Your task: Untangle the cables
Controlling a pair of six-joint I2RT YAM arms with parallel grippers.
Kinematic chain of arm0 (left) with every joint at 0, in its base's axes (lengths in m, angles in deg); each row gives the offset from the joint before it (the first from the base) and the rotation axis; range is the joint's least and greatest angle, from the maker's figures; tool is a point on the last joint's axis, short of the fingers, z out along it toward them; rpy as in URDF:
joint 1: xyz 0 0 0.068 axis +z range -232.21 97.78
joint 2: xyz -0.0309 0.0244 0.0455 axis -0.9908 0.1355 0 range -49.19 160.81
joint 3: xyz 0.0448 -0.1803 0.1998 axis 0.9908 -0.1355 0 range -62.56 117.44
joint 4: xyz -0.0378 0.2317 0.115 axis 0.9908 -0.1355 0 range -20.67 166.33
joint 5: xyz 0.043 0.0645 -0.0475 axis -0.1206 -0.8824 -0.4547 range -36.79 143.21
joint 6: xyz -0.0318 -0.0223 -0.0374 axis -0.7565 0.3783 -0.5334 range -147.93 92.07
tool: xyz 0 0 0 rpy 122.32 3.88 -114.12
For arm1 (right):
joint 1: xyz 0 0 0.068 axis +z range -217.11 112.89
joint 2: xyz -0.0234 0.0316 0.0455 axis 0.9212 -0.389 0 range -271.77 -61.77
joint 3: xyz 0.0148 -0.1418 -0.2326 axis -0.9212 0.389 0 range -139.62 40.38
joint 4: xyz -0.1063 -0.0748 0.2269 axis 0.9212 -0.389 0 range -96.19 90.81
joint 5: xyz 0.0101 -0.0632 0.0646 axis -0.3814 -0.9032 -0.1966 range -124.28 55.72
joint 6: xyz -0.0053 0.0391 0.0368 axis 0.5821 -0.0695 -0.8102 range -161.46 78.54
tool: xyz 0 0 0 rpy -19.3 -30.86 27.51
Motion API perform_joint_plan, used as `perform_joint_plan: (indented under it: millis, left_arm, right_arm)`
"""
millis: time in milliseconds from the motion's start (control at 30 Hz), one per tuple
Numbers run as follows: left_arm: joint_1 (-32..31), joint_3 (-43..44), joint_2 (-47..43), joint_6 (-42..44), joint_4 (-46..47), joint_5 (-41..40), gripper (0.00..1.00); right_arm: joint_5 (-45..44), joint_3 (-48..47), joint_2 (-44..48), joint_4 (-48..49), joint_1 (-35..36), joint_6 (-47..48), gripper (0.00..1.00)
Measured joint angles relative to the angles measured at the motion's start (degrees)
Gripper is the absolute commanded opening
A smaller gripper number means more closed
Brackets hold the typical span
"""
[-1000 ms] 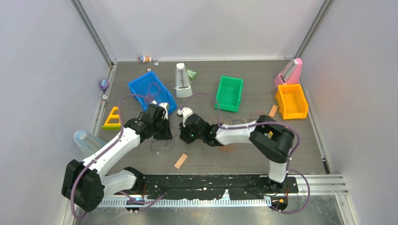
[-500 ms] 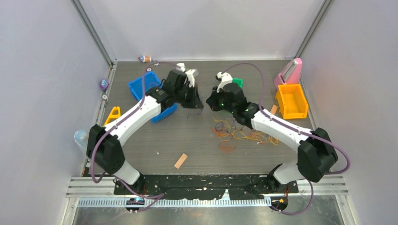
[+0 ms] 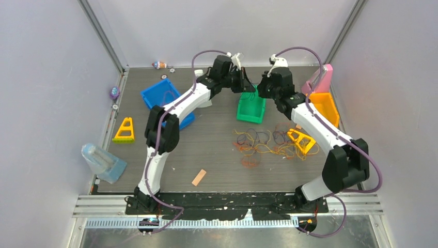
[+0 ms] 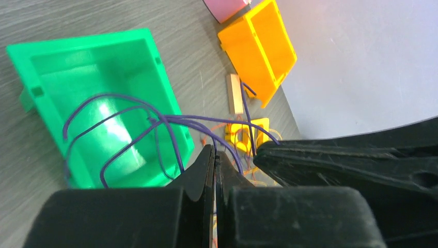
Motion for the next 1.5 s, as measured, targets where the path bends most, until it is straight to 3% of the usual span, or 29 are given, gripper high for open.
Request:
perform_joint_plan:
  millis: [167, 300, 600, 900, 1233, 1500]
  left_arm:
    - [0.0, 9.3, 12.1, -5.6, 2.0, 2.5, 0.00]
    - [0.0, 11.3, 16.6, -7.1, 0.7, 2.1, 0.00]
    - [-0.6, 10.6, 13.4, -3.0, -4.2, -3.0, 0.00]
    - [-2.5, 10.8, 4.1, -2.1, -2.7, -3.4, 0.00]
    - [-3.7, 12.3, 11.9, -9.4, 0.9, -0.7, 0.00]
    - [-1.0, 11.8, 14.4, -8.3, -8.3, -6.0, 0.01]
  right_arm:
    - [-0.4, -2.0, -6.6, -0.6, -2.3, 0.2, 0.05]
    - [-0.9, -3.2, -11.8, -1.7, -2.7, 0.2, 0.05]
    - [-1.6, -4.9, -15.1, -4.0, -4.3, 0.2, 0.05]
    - [-2.0, -8.8, -7.9, -5.4, -5.6, 0.5, 0.05]
    - [-2.5, -11.0, -7.3, -5.7, -6.7, 1.5, 0.05]
    - [1.6, -10.9, -16.8, -5.5, -6.7, 1.0, 0.05]
